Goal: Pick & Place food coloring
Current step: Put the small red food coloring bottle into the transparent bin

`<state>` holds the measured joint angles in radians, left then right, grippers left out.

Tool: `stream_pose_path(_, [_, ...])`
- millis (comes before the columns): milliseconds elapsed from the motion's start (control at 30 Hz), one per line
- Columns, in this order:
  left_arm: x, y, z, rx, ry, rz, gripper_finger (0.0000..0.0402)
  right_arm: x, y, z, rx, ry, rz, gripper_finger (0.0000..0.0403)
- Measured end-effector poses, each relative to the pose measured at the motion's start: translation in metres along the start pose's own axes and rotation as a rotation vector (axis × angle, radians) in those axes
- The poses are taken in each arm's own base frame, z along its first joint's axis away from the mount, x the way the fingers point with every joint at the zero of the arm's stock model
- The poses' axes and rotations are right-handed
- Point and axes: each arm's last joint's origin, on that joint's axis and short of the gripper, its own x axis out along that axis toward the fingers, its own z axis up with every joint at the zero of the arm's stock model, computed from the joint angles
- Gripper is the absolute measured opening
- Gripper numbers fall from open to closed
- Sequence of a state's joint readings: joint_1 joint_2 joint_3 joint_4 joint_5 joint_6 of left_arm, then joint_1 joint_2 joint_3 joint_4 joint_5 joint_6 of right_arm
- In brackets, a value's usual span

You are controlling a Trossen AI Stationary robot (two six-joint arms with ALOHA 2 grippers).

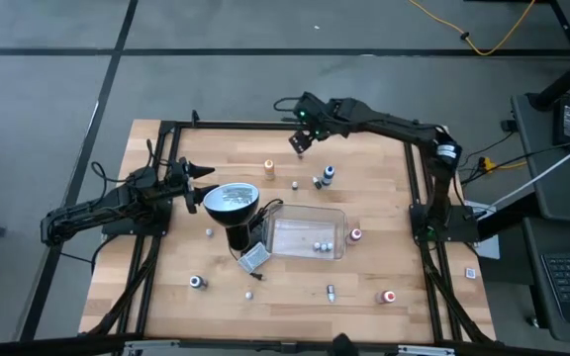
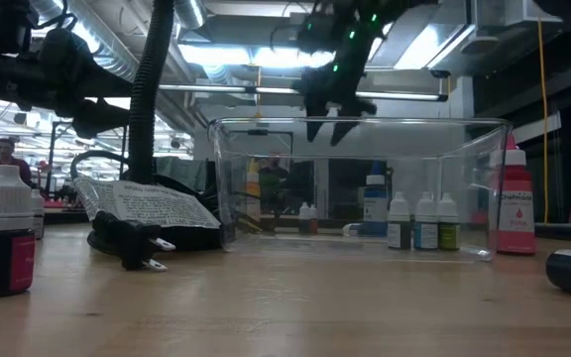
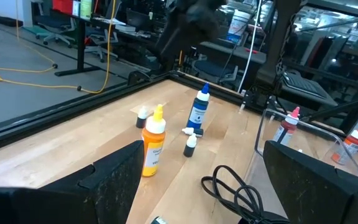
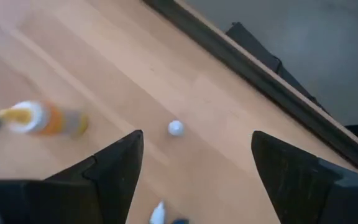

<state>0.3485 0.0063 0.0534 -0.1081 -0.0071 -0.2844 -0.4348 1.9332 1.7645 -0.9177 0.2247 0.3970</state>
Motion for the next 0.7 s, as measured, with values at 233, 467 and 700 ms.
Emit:
stream_pose_path(233, [0.0,0.0,0.0,0.0,0.0,0.0,0.0322,0.05,0.003,0.001,0.024,0.053,0.036,0.0298])
stream_pose_path(467, [0.0,0.0,0.0,0.0,0.0,0.0,0.0322,0.086,0.008,0.005,-0.015,0.115,0.044,0.0298])
stream_pose_path(700, [0.0,0.0,0.0,0.0,0.0,0.0,0.0322,0.11,0.014,0.002,-0.048,0.187,0.066,0.0298])
